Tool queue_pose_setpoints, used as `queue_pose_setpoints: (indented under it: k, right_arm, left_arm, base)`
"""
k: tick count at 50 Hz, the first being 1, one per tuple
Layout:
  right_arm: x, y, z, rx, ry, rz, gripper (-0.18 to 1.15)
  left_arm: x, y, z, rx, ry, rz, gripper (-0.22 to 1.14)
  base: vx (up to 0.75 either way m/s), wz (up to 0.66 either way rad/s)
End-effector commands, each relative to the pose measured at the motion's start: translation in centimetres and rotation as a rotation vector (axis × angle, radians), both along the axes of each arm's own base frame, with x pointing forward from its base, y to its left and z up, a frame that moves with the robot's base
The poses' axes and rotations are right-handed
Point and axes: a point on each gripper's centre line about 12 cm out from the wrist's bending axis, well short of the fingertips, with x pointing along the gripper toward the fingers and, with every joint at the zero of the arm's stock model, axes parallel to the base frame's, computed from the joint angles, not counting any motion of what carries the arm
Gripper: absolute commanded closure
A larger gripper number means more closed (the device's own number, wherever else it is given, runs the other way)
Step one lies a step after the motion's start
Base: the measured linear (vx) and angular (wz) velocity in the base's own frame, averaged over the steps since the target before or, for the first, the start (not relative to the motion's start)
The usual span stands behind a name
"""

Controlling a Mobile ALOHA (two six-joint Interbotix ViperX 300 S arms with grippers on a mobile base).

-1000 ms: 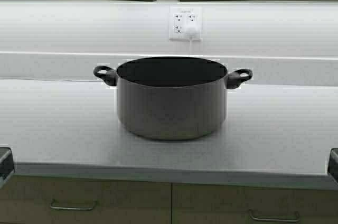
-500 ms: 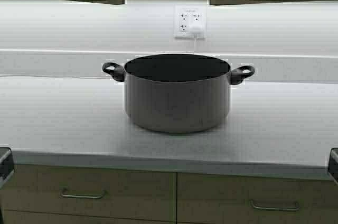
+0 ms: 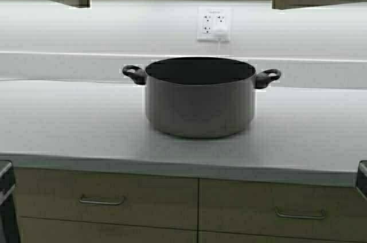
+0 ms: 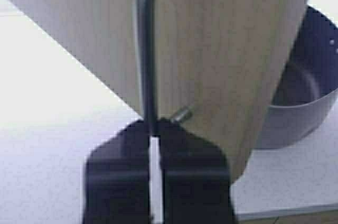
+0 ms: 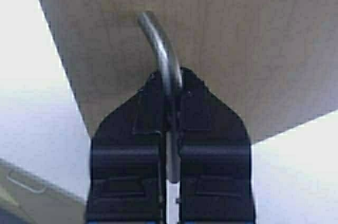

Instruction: Open the cabinet, put the pot inside, then close it

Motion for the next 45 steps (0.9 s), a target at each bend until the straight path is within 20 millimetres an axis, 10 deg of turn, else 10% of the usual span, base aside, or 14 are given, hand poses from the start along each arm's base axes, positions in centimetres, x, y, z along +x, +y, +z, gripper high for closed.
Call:
queue_pose_setpoints:
  k: [1,10,17,38,45]
  right_arm:
    - [-0.3,0.4,-1.0,-0.018,0.087,0.050,0.69]
    - [-1.5,0.2,-1.1,-0.017,0.174,0.095,-0.10]
    - [-2.1,-1.6,-0.8,-0.015,0.156,0.028,-0.05]
    - [-7.4,-2.7,0.4,-0.080,0.288,0.112,-0.05]
    - [-9.5,-1.0,1.4,-0.034,0.261,0.259,-0.03]
  left_arm:
    - [-0.6,-0.2,0.6,0.010,0.000,-0.027,0.84]
    - [-1.1,-0.2,0.8,0.004,0.019,-0.039,0.26]
    - [-1.2,-0.3,0.3,-0.001,0.058,-0.047,-0.10]
    - [-4.3,-0.6,-0.2,0.047,0.191,-0.154,-0.07]
    - [-7.1,-1.5,-0.5,0.068,0.286,-0.278,0.19]
  base:
    - [0.00,0.00]
    - [0.00,0.00]
    - [0.01,-0.01]
    - [0.00,0.01]
    - [0.00,0.00]
